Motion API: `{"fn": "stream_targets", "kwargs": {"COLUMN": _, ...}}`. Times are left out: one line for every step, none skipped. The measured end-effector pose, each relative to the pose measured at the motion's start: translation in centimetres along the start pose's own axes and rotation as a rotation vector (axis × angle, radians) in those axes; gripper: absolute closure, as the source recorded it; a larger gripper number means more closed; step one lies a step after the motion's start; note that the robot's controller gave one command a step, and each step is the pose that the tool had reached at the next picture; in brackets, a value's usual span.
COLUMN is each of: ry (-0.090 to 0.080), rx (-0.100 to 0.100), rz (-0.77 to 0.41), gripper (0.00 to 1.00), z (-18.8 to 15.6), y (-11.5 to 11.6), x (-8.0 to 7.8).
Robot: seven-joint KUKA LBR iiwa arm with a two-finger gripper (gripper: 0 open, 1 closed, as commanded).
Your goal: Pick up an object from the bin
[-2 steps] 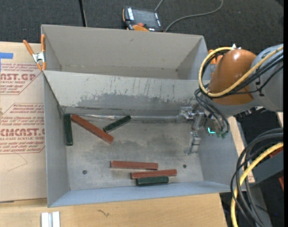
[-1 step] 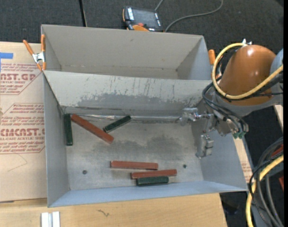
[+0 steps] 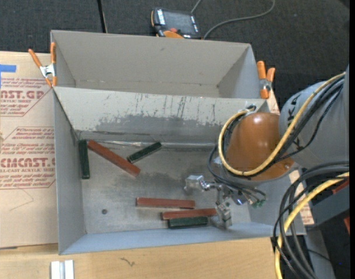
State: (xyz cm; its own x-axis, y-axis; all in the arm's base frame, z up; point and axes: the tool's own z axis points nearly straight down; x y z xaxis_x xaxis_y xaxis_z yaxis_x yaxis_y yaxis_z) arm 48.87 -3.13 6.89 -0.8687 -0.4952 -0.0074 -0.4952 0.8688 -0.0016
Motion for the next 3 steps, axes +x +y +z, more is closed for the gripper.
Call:
{"fn": "stream_targets", "kwargs": {"ry": 0.003, "rx": 0.0, "rz": 0.005, "gripper": 1.0, "z": -0.2, "y": -0.1, "x": 0.1}}
{"fn": "stream_targets", "kwargs": {"ry": -0.002, "rx": 0.003, "rz": -0.007, "gripper": 1.0, "z": -8.9, "y": -1.1, "x": -1.7}}
{"fn": "stream_targets", "kwargs": {"ry": -0.003, "rx": 0.005, "rz": 0.019, "gripper": 1.0, "z": -20.5, "y": -2.6, "x": -3.0}}
